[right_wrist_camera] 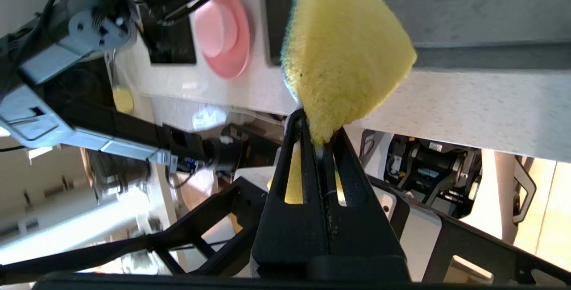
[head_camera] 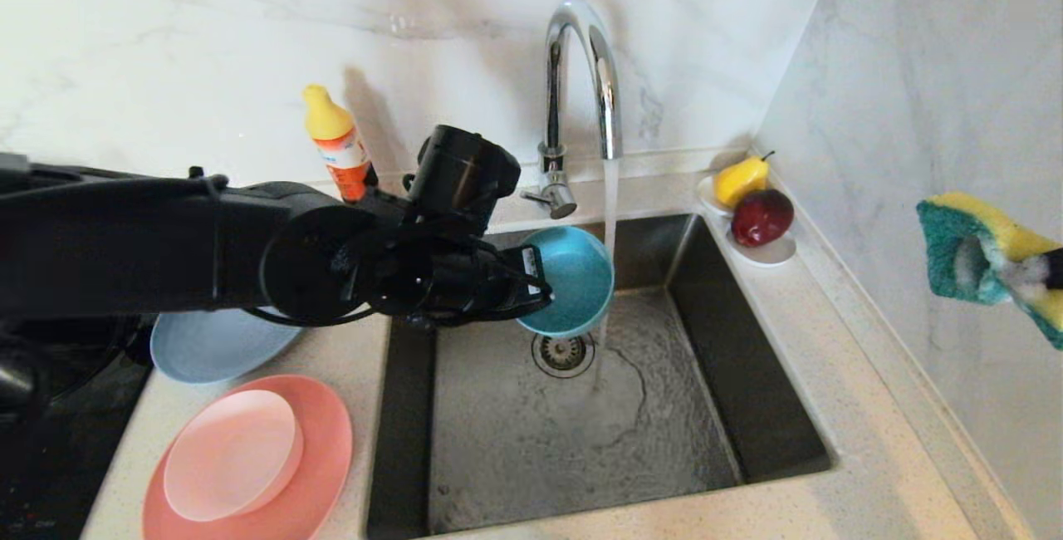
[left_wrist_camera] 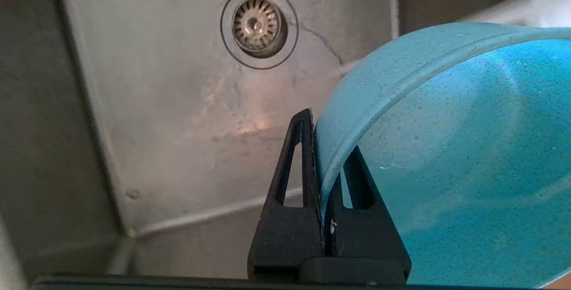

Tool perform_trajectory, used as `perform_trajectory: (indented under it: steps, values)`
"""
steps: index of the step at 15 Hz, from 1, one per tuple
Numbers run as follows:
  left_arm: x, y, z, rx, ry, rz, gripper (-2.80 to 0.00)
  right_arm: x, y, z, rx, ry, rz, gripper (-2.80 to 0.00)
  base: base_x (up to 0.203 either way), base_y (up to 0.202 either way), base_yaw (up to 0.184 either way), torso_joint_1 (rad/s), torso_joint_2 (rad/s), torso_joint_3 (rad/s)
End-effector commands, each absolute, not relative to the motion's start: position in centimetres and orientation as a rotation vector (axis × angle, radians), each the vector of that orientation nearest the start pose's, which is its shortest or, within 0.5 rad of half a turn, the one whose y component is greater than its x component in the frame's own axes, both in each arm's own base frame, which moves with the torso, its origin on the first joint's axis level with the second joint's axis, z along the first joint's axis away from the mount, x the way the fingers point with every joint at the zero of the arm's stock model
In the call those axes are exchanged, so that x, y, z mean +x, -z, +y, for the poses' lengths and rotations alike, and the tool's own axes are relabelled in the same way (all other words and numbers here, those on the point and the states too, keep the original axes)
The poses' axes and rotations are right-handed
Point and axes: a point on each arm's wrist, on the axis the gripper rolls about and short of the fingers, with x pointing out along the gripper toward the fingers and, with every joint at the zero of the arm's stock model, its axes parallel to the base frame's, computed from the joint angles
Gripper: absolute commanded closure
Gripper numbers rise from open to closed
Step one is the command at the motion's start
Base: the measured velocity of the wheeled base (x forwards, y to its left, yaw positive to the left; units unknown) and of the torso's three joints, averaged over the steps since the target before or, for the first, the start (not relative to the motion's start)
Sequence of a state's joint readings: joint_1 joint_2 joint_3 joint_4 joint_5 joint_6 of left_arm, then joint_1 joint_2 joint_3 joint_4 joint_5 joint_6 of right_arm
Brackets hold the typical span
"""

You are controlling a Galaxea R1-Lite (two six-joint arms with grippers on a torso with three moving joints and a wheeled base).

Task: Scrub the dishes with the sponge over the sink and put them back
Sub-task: Rinse the bowl

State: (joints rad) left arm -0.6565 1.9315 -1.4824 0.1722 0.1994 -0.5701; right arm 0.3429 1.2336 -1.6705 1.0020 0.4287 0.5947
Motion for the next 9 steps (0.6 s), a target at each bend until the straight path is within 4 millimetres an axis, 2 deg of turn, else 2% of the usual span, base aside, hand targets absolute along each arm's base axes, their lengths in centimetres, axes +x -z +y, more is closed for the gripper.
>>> perform_trajectory:
  steps: [1,4,9]
  values:
    - [33.0,-18.5,-24.0,-0.280,0.228,0.725,0.00,9.2,-36.6,4.1,0.585,-0.541,0.787,0.00,0.000,0.000,0.000,0.000,0.00,0.000]
    - [34.7,-17.5,-25.1,-0.323,0.211,0.727,0.00,9.0,-35.6,4.0,0.587,-0.534,0.802,0.00,0.000,0.000,0.000,0.000,0.00,0.000]
    - [36.1,-16.9,-26.1,-0.337,0.214,0.714,0.00,9.1,-34.6,4.1,0.592,-0.541,0.785,0.00,0.000,0.000,0.000,0.000,0.00,0.000]
